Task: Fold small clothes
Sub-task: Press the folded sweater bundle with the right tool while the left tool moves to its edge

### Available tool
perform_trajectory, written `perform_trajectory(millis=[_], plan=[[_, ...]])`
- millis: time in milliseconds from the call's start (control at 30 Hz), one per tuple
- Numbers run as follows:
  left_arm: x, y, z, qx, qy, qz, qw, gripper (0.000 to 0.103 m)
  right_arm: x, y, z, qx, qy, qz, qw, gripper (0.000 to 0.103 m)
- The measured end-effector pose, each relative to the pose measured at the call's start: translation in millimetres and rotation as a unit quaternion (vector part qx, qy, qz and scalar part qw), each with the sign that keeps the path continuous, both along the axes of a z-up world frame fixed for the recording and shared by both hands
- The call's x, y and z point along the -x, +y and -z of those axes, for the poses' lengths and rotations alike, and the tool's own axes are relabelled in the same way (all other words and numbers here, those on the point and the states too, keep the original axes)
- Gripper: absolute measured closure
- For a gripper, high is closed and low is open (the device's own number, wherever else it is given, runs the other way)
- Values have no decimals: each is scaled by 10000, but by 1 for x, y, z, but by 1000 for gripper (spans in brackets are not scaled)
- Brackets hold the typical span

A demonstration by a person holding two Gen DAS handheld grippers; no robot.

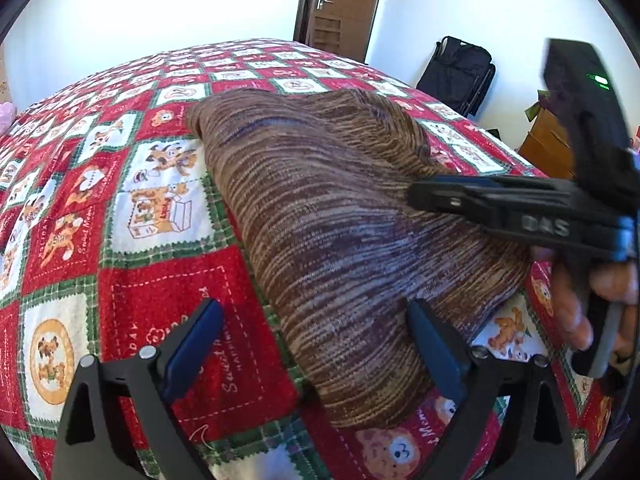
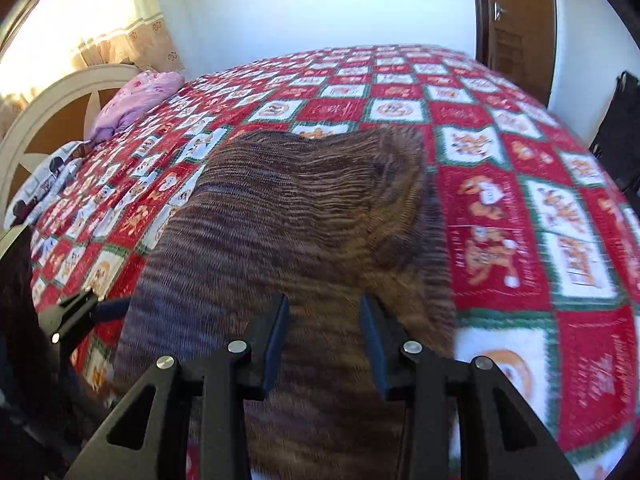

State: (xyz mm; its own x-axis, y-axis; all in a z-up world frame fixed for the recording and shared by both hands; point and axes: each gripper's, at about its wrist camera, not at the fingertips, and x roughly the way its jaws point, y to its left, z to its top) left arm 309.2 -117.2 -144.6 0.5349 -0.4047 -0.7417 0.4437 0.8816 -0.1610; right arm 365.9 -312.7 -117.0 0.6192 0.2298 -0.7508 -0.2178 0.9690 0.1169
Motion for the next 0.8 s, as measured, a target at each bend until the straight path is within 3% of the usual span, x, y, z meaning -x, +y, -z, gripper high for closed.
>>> perform_trajectory(millis=[300,433,567,633,700,800], plan=[[-2,11,-5,248,109,-164,9995,7,33,-4,11,616,-159,-206,9978,64],[-4,24,-14,577,152,-375,9975,7,31,-14,8,353,22,-318,9989,64],[-10,29,-24,649,-10,-559,9963,6,37,-27,-3,10,11,-436,9990,63],[-16,24,-23,561,1,-543,9969,6,38,-39,-12,-267,-158,-329,9990,55],[-21,17,-19,459,39,-518,9976,6,30,-51,-20,-487,-264,-110,9984,31],[-26,9,-9,360,193,-448,9982,6,7,-66,-23,-823,-187,115,9964,30]])
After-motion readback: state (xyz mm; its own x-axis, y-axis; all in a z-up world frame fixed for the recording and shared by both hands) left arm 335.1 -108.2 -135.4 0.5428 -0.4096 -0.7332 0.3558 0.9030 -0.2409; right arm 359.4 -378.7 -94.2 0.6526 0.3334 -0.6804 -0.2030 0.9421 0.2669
